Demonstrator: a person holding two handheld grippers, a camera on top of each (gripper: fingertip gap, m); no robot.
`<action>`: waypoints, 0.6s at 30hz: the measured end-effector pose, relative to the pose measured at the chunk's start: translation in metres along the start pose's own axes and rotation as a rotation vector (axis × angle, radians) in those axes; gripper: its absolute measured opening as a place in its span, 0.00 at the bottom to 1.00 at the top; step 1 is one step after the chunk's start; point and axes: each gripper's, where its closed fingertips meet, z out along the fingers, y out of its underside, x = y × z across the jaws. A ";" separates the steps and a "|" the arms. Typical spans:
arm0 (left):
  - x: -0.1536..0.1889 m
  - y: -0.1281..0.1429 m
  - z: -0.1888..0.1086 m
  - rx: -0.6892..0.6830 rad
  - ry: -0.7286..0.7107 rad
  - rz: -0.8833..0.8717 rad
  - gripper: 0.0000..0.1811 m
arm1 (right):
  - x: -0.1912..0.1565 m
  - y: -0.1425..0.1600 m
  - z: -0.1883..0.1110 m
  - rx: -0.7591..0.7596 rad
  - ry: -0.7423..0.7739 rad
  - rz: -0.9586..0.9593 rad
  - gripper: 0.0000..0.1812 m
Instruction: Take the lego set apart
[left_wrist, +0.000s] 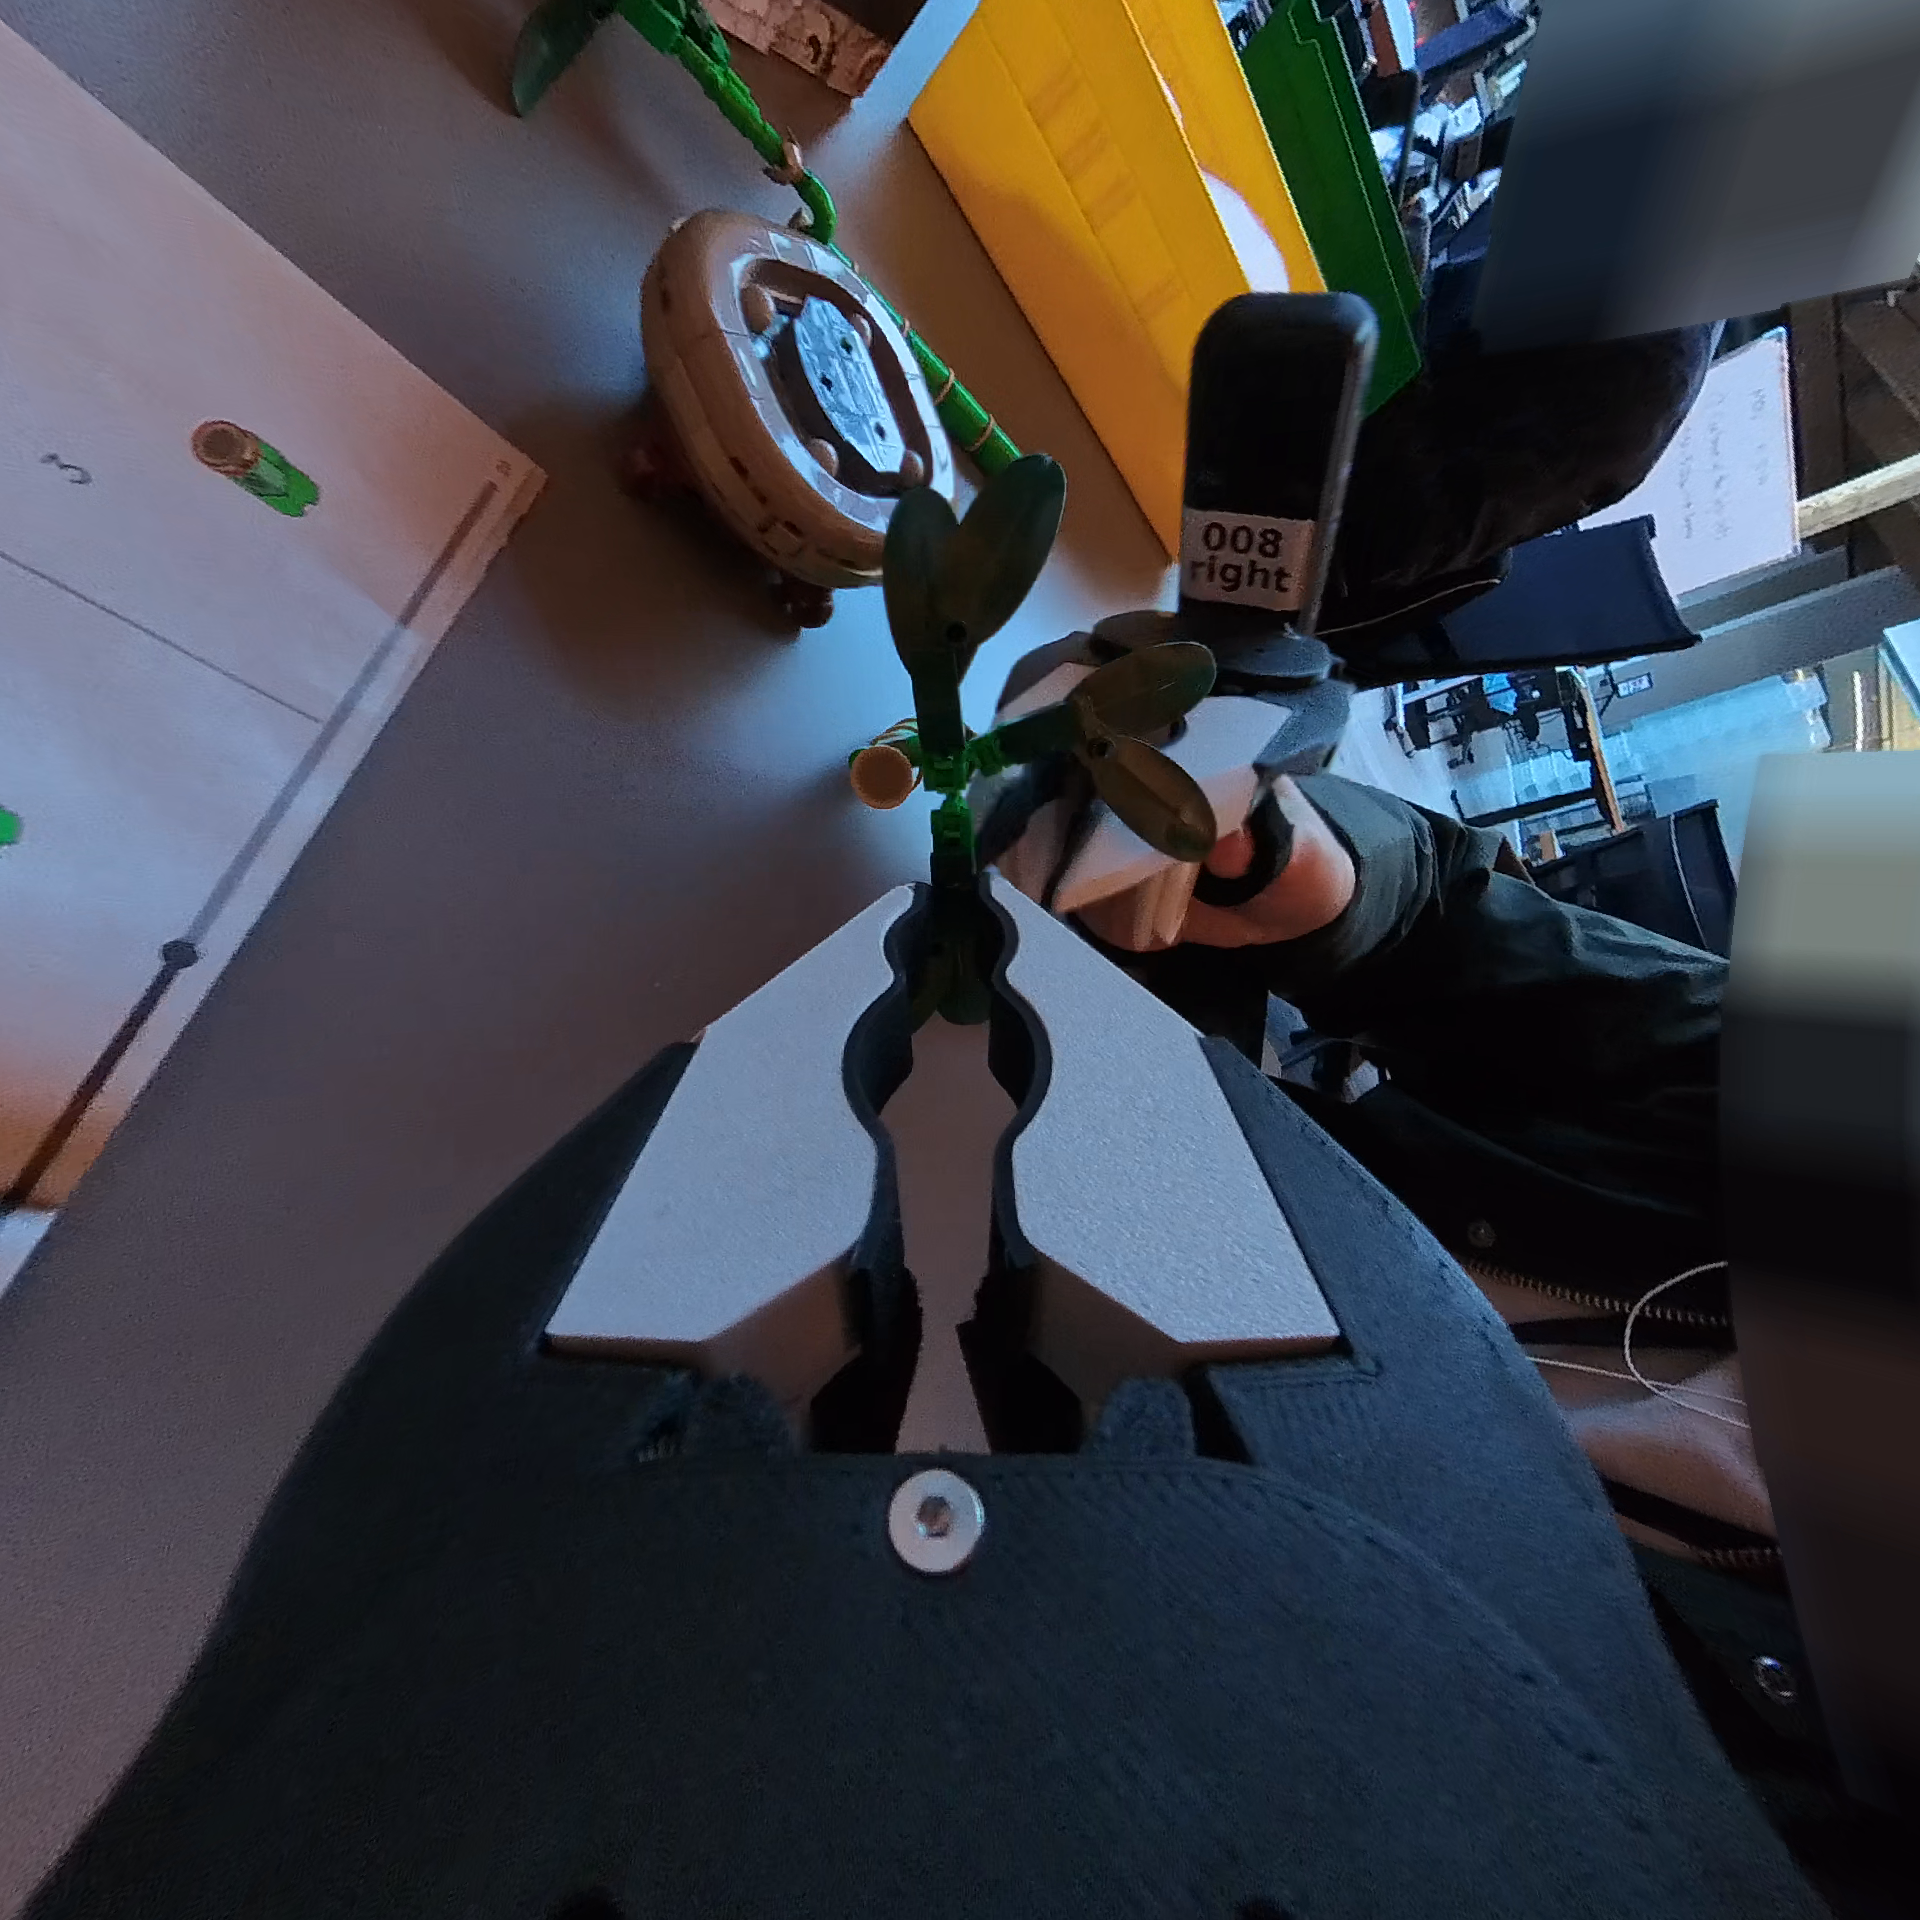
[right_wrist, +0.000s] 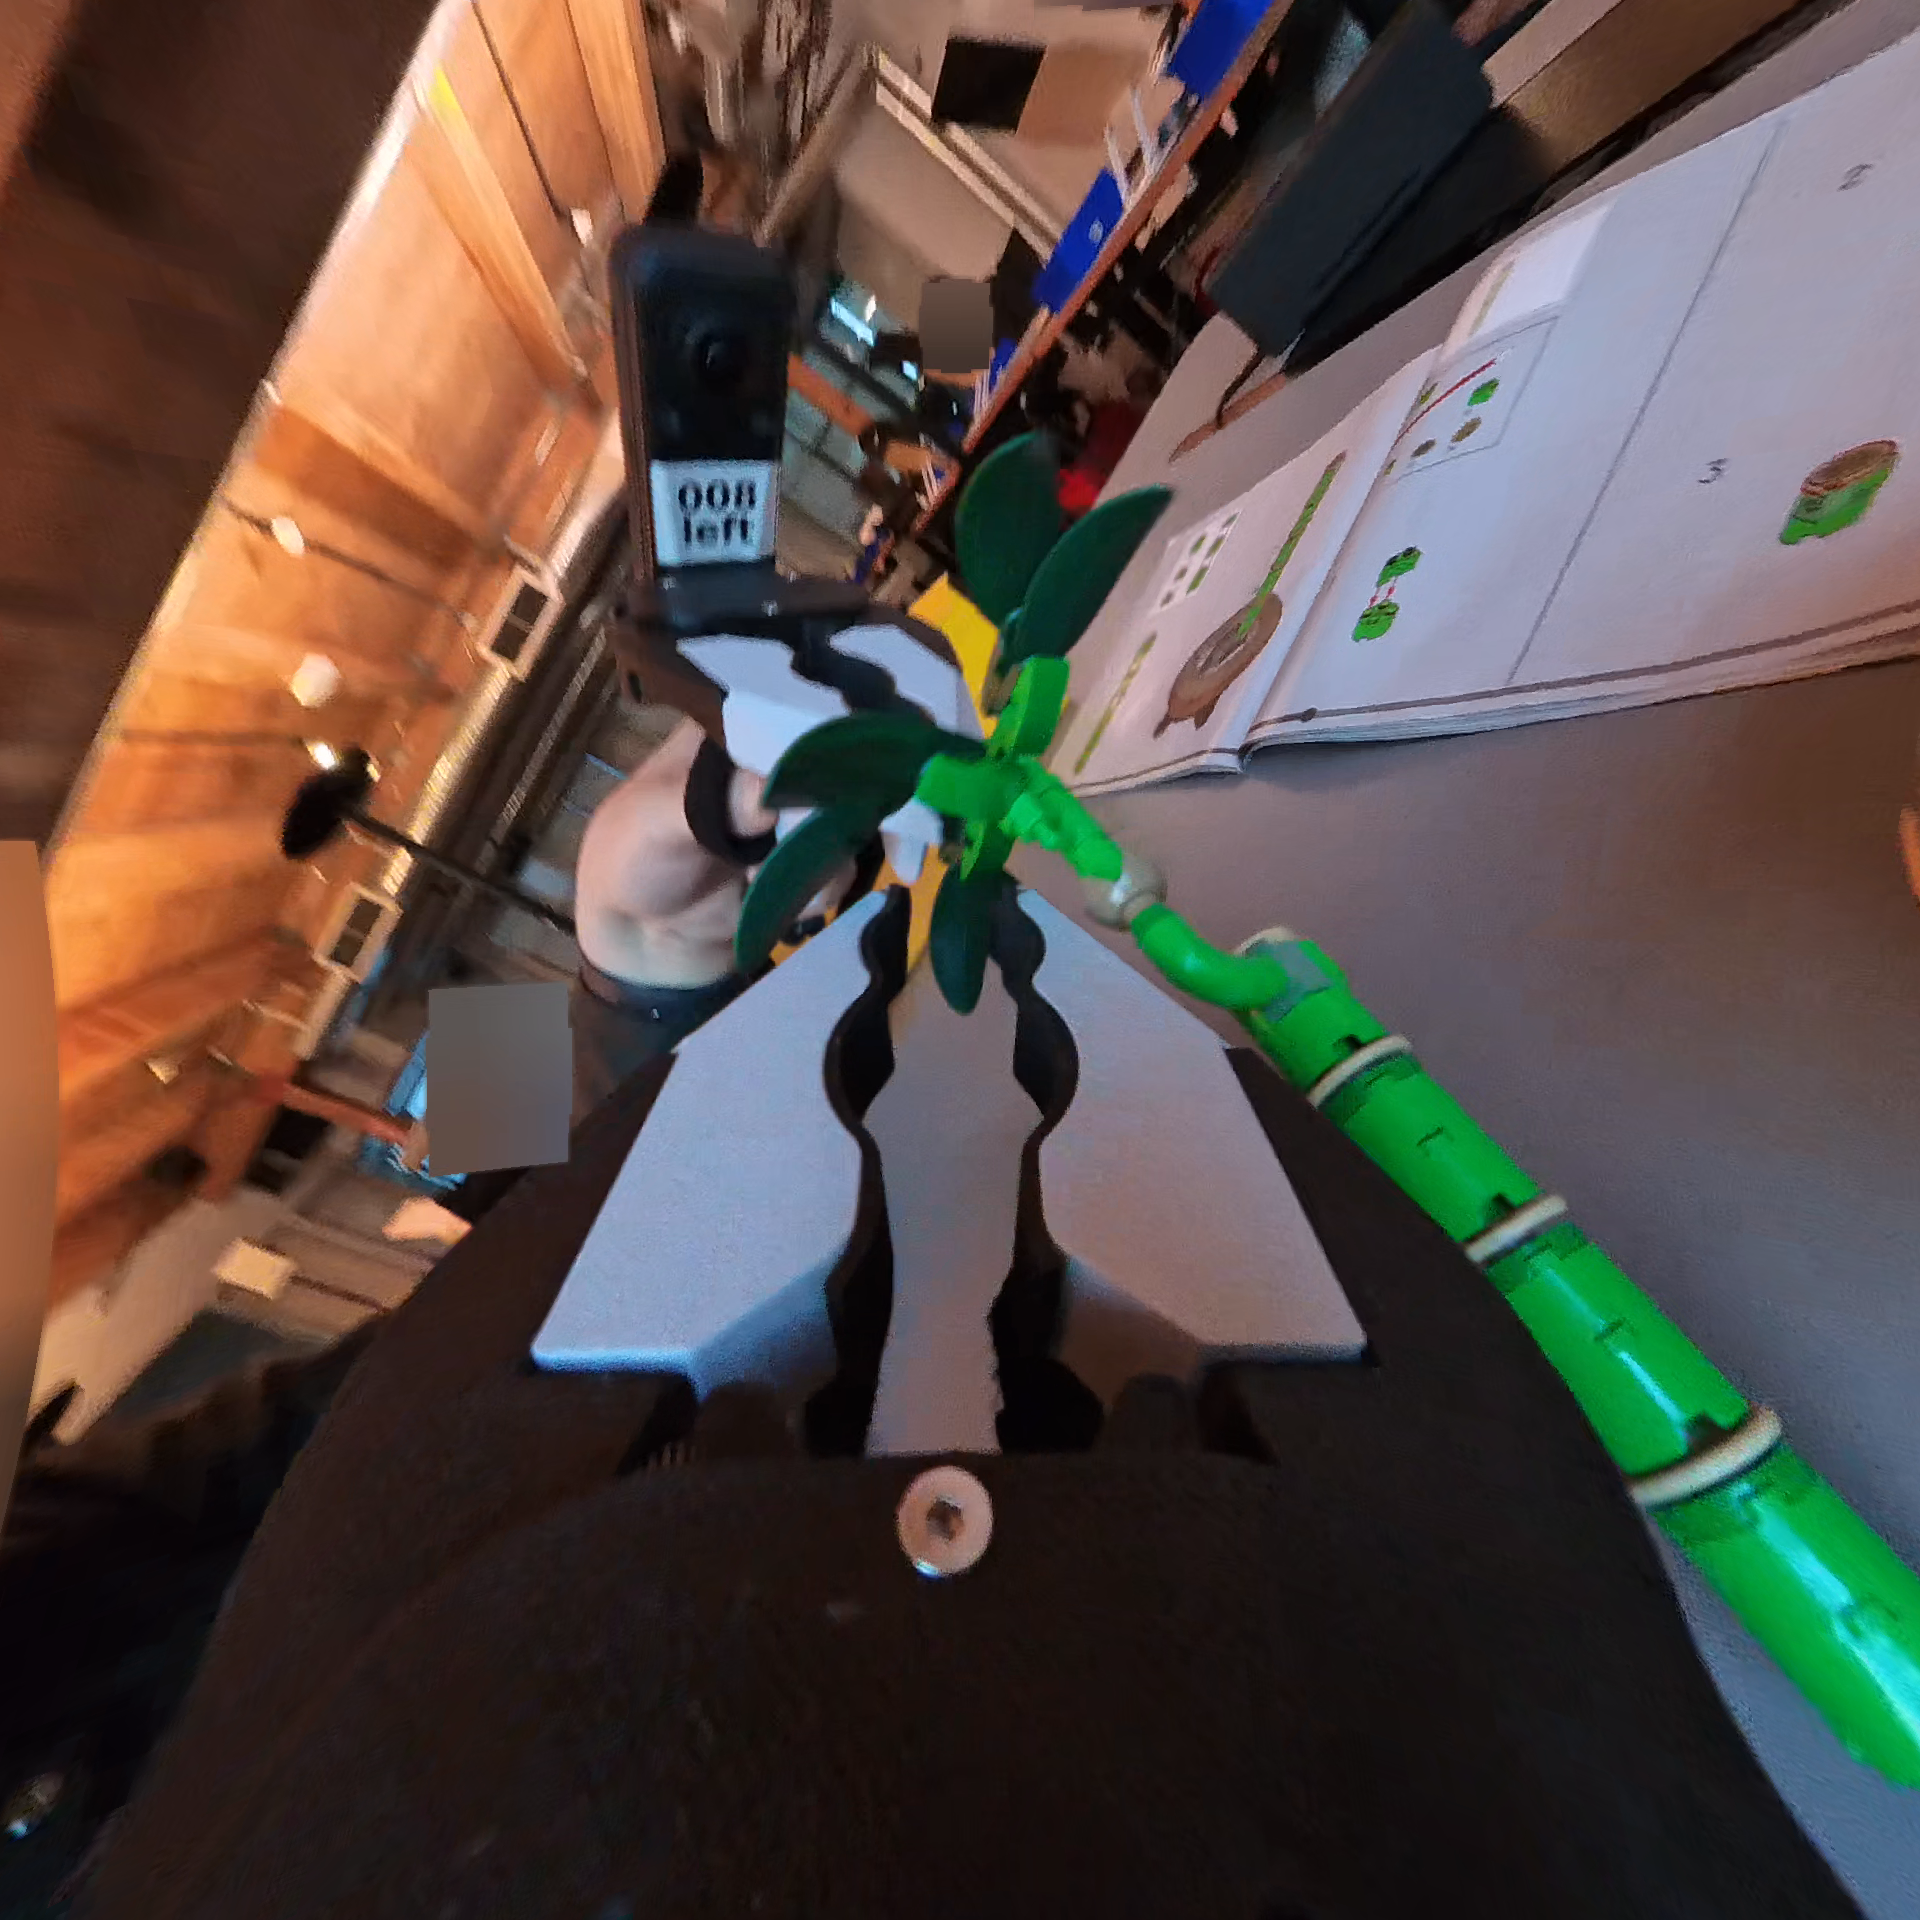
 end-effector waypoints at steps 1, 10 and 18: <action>0.002 0.001 0.003 -0.005 0.001 0.000 0.03 | 0.002 -0.002 -0.002 0.022 -0.008 0.036 0.08; 0.007 0.000 0.015 0.001 -0.012 0.005 0.03 | 0.008 -0.006 -0.005 0.133 -0.076 0.237 0.04; 0.009 -0.002 0.017 0.024 0.041 -0.039 0.03 | 0.008 -0.009 -0.007 0.198 -0.149 0.347 0.04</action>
